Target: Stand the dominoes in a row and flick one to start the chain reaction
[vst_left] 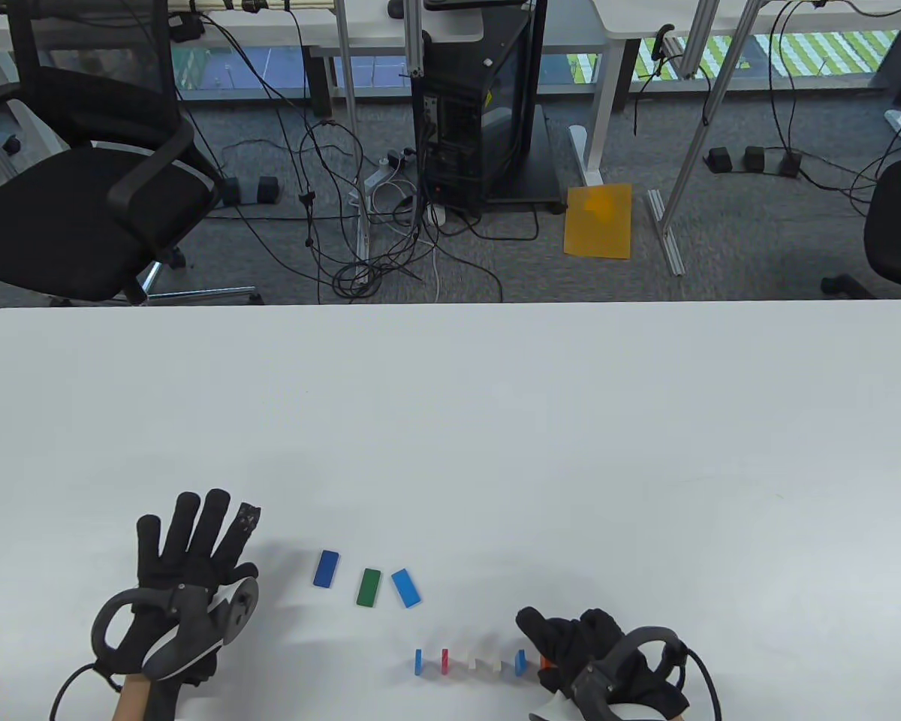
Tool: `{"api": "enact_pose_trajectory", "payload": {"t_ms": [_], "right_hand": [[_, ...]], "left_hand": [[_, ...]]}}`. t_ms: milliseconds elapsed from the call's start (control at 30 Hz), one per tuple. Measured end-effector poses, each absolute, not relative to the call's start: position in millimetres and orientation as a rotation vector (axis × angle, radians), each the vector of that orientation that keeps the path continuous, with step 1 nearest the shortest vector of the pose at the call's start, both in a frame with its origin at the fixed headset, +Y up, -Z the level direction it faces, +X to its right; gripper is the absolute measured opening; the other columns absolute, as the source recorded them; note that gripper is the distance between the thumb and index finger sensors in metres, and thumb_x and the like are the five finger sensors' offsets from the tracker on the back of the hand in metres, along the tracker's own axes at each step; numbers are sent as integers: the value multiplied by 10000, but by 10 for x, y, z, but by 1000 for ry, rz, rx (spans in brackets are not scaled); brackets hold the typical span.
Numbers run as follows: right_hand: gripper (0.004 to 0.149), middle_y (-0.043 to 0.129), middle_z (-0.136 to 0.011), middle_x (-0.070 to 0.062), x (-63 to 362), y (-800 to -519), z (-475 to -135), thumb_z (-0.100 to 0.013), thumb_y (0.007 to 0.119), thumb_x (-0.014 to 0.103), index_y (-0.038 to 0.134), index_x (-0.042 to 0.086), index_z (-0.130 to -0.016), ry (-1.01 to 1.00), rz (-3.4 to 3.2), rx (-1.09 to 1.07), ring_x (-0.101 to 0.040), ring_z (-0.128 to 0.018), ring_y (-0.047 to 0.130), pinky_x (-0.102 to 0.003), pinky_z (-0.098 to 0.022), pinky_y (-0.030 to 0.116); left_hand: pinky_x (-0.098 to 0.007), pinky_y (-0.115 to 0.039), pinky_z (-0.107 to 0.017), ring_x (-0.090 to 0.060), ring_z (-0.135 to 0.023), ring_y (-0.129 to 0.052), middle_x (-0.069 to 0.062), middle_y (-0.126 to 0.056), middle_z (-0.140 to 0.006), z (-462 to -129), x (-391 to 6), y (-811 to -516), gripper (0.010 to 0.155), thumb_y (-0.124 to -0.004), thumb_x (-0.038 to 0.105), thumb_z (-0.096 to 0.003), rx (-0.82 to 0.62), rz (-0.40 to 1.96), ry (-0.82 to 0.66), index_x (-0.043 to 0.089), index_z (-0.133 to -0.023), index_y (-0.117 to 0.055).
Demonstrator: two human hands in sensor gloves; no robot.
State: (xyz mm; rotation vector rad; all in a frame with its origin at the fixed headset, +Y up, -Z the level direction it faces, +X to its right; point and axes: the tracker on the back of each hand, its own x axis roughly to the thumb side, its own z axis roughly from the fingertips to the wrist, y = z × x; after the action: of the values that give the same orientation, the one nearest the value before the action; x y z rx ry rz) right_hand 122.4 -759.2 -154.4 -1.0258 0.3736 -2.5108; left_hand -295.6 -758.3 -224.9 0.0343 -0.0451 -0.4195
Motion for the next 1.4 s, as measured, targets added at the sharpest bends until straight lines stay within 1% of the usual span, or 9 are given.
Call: {"api": "enact_pose_trajectory", "payload": {"t_ms": [700, 833, 967, 1100, 1200, 1267, 1300, 1333, 1400], "right_hand": [[801, 884, -783, 86, 1212, -7573, -1535, -298, 723, 516, 591, 90, -964, 355, -2492, -1027, 81, -392, 992, -352, -446, 863], [859, 880, -799, 72, 1230, -7552, -1547, -282, 654, 592, 587, 82, -971, 351, -2507, -991, 42, -433, 1009, -379, -459, 854], [901, 878, -809, 49, 1277, -7485, -1538, -267, 628, 615, 581, 64, -978, 381, -2557, -975, 11, -452, 1013, -405, -470, 842], [924, 877, -815, 45, 1407, -7329, -1518, -248, 601, 635, 583, 71, -980, 470, -2588, -894, -11, -472, 1017, -432, -490, 826], [938, 870, -846, 19, 1548, -7167, -1522, -246, 560, 644, 580, 76, -993, 542, -2654, -811, -60, -536, 1024, -479, -526, 794], [919, 861, -887, -26, 1690, -7034, -1548, -263, 541, 628, 578, 88, -1005, 655, -2709, -703, -133, -623, 1024, -528, -550, 763], [901, 858, -900, -45, 1724, -7005, -1554, -270, 535, 621, 583, 103, -1006, 686, -2714, -673, -158, -645, 1022, -542, -556, 753], [891, 856, -913, -63, 1845, -6900, -1582, -274, 519, 618, 586, 116, -1007, 788, -2709, -575, -181, -662, 1022, -556, -561, 744], [911, 850, -933, -83, 1997, -6778, -1618, -270, 498, 628, 592, 110, -1014, 855, -2697, -475, -214, -689, 1020, -570, -567, 736]], "left_hand": [[-647, -224, -811, -301, -1200, -250, 48, -224, -1268, -2245, -2953, -7581, 703, -94, 572, -409, 39, -418, -45, 425, -1095, -118], [-647, -224, -811, -300, -1200, -250, 48, -225, -1268, -2244, -2951, -7579, 703, -94, 571, -409, 39, -420, -46, 424, -1096, -119], [-646, -234, -812, -298, -1200, -264, 50, -235, -1268, -2247, -2952, -7586, 704, -95, 572, -408, 22, -422, -44, 425, -1096, -125], [-644, -239, -812, -297, -1199, -269, 51, -241, -1267, -2251, -2946, -7593, 704, -94, 571, -408, 12, -430, -47, 425, -1096, -128], [-644, -240, -812, -297, -1200, -269, 50, -241, -1267, -2243, -2949, -7556, 704, -93, 571, -408, 24, -408, -42, 425, -1096, -127], [-644, -243, -812, -296, -1200, -272, 51, -245, -1268, -2237, -2951, -7536, 705, -92, 571, -409, 31, -392, -41, 425, -1097, -129], [-643, -245, -812, -297, -1199, -277, 49, -250, -1268, -2236, -2950, -7532, 705, -92, 571, -409, 32, -389, -41, 424, -1098, -132], [-644, -246, -812, -298, -1199, -276, 50, -253, -1268, -2236, -2947, -7528, 705, -92, 571, -408, 32, -387, -40, 425, -1097, -133], [-644, -246, -812, -297, -1199, -278, 49, -253, -1269, -2237, -2937, -7529, 706, -92, 571, -409, 32, -389, -42, 423, -1098, -131]]}}
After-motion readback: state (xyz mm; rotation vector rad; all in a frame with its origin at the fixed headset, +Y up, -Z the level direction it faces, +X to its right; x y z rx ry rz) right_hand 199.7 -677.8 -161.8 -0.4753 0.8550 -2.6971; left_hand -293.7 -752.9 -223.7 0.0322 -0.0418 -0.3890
